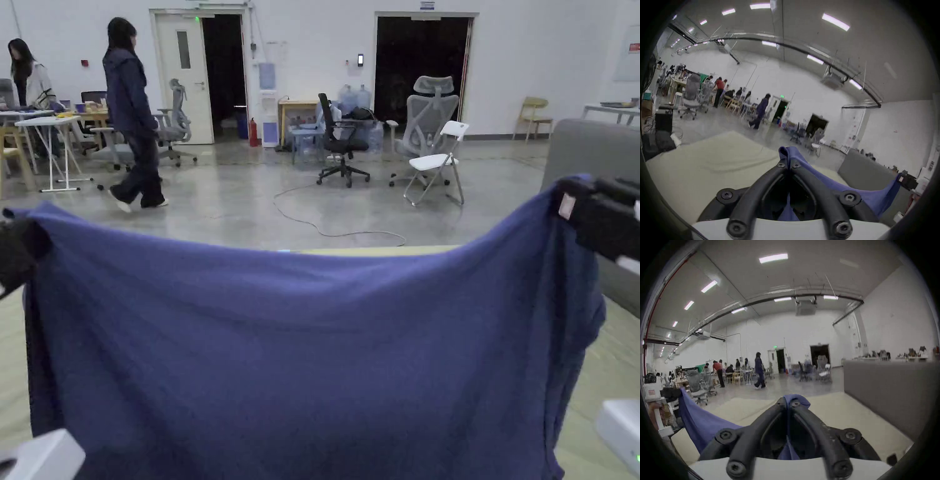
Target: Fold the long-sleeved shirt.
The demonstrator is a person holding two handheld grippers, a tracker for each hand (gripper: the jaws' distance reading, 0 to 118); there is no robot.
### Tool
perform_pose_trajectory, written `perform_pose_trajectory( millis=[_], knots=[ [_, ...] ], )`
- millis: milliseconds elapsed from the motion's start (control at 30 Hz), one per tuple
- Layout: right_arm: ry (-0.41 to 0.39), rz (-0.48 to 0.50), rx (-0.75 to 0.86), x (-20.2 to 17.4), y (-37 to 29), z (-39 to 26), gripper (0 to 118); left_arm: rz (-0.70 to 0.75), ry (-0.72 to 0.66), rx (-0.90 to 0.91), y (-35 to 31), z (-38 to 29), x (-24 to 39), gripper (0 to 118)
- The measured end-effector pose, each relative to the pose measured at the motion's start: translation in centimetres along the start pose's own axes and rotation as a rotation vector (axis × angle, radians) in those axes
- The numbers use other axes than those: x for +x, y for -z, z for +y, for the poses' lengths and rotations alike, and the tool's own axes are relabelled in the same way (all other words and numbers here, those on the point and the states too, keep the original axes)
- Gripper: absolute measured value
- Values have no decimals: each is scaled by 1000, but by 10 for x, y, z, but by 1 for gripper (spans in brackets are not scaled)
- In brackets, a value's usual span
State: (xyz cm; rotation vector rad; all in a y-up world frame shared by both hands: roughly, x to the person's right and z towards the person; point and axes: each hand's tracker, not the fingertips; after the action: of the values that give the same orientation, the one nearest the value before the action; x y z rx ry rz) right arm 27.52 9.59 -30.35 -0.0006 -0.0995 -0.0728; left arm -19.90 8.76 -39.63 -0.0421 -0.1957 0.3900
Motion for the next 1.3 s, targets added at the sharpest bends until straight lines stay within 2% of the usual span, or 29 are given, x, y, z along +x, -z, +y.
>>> perform_pose_trajectory(
  millis=[133,200,233,333,433,500,633,667,700,767,833,933,1067,1167,1200,1300],
  knots=[
    [-46,23,9,-6,66,79,5,-19,3,19,57,69,8,0],
    [-88,-3,20,-11,94,109,5,-30,-1,36,76,98,14,0],
    [-87,3,17,-12,108,124,5,-32,38,81,86,109,21,0],
    [-34,13,18,-9,147,164,5,-15,39,78,124,138,27,0],
    [-20,-7,22,-9,181,197,5,-17,-43,46,160,160,27,0],
    [-11,-10,18,-10,201,218,5,-5,-35,42,185,174,30,0],
    [3,-46,13,-7,238,255,5,51,74,34,230,192,44,0],
    [16,-45,20,-7,238,258,5,51,76,38,238,195,46,0],
    [61,-68,22,-9,235,259,5,60,116,30,248,198,50,0],
    [42,-68,39,-11,243,267,5,54,134,48,261,203,53,0],
    [-19,-91,43,-16,238,262,5,56,143,63,274,203,56,0],
    [-49,-87,30,-17,239,243,5,58,171,73,291,193,58,0],
    [-25,-65,-58,4,267,190,5,65,245,64,314,158,49,0],
    [-22,-36,-168,19,297,113,5,75,295,-34,341,102,28,0],
    [-18,-33,-222,41,336,98,5,81,310,-90,352,78,19,0],
    [3,-18,-386,57,371,-2,5,104,283,-215,371,-6,-16,0]
  ],
)
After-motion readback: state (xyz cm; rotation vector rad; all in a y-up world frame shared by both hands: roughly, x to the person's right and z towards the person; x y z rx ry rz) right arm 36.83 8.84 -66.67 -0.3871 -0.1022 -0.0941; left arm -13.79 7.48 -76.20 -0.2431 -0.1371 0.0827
